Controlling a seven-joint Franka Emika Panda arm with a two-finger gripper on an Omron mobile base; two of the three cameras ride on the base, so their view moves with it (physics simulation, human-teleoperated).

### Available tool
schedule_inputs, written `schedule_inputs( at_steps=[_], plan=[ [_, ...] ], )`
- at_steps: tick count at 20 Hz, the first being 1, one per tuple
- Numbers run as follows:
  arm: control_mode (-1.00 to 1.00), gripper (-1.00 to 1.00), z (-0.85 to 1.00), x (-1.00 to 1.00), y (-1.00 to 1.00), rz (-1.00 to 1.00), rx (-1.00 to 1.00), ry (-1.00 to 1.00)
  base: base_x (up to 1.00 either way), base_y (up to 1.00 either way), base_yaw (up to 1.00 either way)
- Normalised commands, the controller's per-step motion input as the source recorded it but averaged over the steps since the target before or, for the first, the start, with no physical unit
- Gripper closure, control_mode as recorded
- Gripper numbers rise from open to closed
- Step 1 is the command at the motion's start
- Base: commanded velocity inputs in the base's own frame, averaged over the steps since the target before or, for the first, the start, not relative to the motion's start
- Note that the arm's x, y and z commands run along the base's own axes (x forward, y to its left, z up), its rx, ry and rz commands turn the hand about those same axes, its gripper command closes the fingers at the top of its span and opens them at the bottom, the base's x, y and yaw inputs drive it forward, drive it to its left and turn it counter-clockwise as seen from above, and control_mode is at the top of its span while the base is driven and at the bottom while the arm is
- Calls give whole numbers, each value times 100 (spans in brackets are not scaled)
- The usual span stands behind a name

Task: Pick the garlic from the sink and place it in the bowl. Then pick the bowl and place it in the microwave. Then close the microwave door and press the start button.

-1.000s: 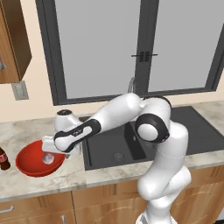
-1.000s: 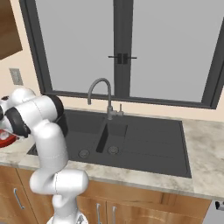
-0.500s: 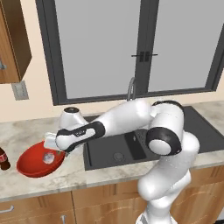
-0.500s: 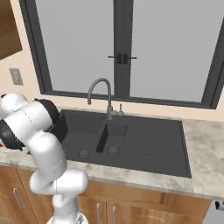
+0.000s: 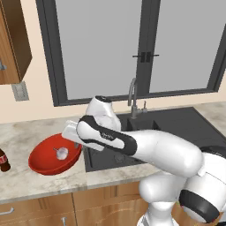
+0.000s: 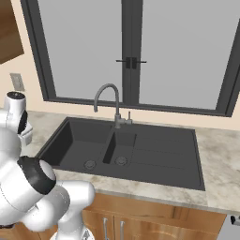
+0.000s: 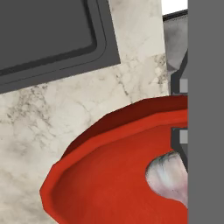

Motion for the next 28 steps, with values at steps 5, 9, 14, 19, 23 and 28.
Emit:
schedule_inputs(
  at_steps=[5, 9, 14, 19, 23, 28],
  plan=[
    [-100, 100, 100, -46, -56, -9, 0, -3, 0, 0, 0],
    [-100, 100, 100, -39, -56, -15, 0, 0, 0, 0, 0],
    [-100, 100, 84, -19, -49, -24, 0, 0, 0, 0, 0],
    [-100, 100, 66, -3, -7, -20, 0, 0, 0, 0, 0],
    [-100, 100, 69, -38, -25, -19, 0, 1, 0, 0, 0],
    [-100, 100, 35, -38, -59, -28, 4, 0, 0, 0, 0]
  ],
)
